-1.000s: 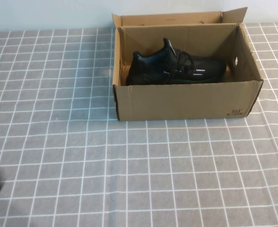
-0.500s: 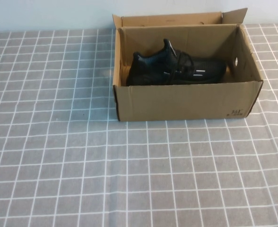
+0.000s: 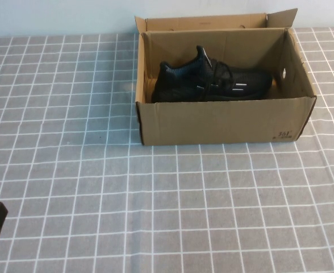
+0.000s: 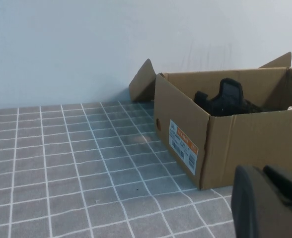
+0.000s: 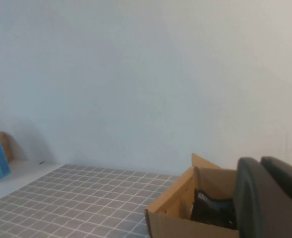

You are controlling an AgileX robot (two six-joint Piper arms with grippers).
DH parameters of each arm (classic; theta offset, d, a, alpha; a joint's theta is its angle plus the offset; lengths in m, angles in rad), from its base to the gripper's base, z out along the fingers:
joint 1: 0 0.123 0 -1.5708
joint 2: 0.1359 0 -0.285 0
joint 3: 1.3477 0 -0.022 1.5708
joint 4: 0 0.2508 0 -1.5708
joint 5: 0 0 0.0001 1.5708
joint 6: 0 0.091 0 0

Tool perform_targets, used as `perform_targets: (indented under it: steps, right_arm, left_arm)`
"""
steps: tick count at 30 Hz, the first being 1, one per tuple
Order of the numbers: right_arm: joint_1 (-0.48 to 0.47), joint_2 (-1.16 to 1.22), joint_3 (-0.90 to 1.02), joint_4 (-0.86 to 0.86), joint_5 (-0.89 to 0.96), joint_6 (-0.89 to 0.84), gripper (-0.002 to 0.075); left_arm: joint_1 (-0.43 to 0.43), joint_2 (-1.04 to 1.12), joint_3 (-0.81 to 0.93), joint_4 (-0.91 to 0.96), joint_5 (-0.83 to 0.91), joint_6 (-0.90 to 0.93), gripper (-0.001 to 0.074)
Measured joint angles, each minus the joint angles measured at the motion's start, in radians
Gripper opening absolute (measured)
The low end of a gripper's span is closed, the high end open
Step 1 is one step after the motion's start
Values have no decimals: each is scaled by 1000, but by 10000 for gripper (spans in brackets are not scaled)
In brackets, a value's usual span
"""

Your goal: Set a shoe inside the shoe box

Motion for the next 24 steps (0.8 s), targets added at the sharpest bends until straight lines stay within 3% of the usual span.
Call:
perform_targets:
  steps: [18, 20, 24]
  right_arm:
    - [-3, 0, 3, -7, -5, -22, -16]
    - [-35, 0, 20, -13, -12, -49, -16]
    - [-217, 0, 86, -18, -14, -65, -16]
  left_arm:
    - [0, 0, 6, -1, 0, 0, -1]
    - [0, 0, 6, -1, 0, 0, -1]
    - [0, 0, 6, -1, 0, 0, -1]
